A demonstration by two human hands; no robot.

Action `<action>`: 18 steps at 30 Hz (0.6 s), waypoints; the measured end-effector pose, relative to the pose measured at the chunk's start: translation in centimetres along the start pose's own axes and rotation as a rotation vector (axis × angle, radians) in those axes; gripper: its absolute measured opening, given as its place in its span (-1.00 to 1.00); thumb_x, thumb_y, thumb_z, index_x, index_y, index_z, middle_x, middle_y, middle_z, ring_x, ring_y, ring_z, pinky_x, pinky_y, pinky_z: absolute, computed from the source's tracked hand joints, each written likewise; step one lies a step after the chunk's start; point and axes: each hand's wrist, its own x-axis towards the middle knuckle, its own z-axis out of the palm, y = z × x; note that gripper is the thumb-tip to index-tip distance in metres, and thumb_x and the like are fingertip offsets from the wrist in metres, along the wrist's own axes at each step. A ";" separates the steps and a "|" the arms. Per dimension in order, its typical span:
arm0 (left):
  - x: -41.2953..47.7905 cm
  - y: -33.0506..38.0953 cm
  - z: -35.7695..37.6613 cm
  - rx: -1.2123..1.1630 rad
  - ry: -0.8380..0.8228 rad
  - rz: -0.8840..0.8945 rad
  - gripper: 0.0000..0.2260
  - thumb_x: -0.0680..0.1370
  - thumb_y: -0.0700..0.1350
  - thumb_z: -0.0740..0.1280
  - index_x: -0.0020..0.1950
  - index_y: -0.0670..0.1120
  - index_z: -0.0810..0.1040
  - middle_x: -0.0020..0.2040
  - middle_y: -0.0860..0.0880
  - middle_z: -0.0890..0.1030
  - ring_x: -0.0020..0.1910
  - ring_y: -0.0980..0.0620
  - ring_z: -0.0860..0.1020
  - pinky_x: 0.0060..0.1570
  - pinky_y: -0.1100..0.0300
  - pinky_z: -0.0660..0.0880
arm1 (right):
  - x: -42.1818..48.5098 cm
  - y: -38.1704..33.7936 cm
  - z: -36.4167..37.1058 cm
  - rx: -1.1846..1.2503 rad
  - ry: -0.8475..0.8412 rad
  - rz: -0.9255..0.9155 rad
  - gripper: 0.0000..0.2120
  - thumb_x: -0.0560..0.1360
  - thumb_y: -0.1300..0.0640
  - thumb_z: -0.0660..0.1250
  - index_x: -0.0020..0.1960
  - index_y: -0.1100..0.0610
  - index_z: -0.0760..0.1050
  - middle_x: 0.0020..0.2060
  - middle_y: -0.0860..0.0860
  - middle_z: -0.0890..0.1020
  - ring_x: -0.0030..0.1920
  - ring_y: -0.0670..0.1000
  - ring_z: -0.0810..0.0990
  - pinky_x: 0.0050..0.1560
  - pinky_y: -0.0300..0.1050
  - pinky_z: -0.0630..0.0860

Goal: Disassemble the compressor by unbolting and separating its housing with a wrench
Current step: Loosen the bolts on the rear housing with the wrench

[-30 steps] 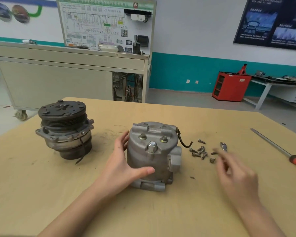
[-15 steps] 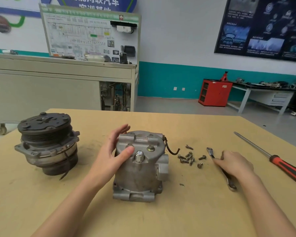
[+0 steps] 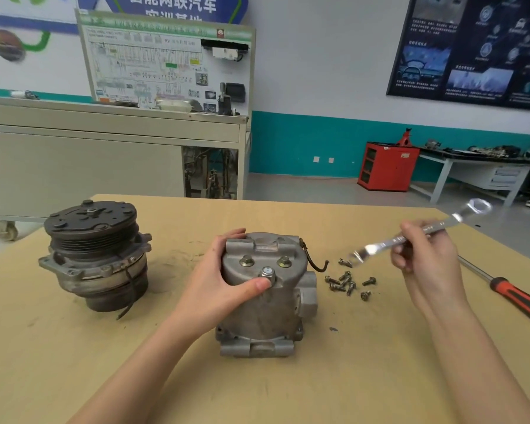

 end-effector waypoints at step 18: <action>-1.1 0.7 1.9 0.313 0.162 0.348 -0.41 0.37 0.32 0.32 0.38 0.40 0.21 0.48 0.28 0.20 0.44 0.13 0.25 0.37 -0.22 0.26 | -8.7 -0.4 4.9 -0.156 -0.256 -0.268 -0.91 0.46 0.03 0.41 -0.12 0.02 0.65 -0.38 0.07 0.64 -0.40 0.01 0.61 -0.35 -0.25 0.51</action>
